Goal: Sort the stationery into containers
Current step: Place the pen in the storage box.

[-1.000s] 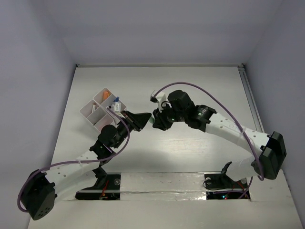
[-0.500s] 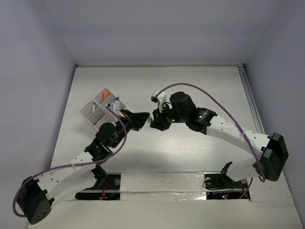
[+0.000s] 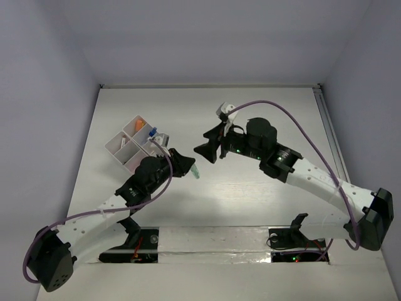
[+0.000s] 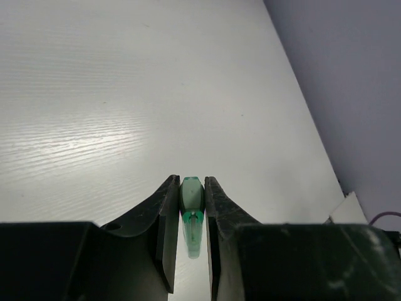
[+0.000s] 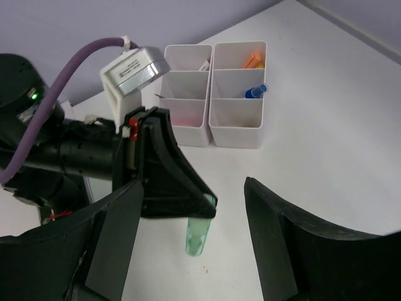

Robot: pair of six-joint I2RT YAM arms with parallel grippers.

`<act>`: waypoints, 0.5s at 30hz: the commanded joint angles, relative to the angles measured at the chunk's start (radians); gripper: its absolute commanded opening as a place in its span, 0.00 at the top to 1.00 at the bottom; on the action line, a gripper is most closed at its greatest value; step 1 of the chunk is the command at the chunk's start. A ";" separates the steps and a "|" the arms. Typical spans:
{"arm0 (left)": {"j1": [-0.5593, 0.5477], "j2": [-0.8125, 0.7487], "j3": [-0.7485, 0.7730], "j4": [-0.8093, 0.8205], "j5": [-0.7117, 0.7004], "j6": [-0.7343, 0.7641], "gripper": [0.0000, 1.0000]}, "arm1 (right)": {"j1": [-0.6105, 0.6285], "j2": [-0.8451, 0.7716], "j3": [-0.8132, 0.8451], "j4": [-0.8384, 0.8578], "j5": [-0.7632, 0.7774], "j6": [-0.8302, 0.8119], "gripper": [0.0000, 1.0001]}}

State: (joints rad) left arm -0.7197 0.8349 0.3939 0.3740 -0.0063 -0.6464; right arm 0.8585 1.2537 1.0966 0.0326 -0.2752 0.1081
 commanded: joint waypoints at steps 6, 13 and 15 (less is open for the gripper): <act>0.043 -0.117 0.100 -0.133 -0.232 0.056 1.00 | -0.001 -0.213 -0.219 0.064 0.028 0.057 0.29; 0.052 -0.117 0.174 -0.296 -0.639 0.051 1.00 | -0.001 -0.349 -0.501 0.170 0.080 0.206 0.32; 0.052 -0.132 0.189 -0.352 -0.726 0.045 1.00 | -0.001 -0.358 -0.535 0.182 0.082 0.223 0.32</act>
State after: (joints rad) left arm -0.6716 0.7170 0.5270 0.1154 -0.5152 -0.6098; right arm 0.8585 0.9150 0.6128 0.1200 -0.2203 0.2596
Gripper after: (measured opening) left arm 0.146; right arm 0.677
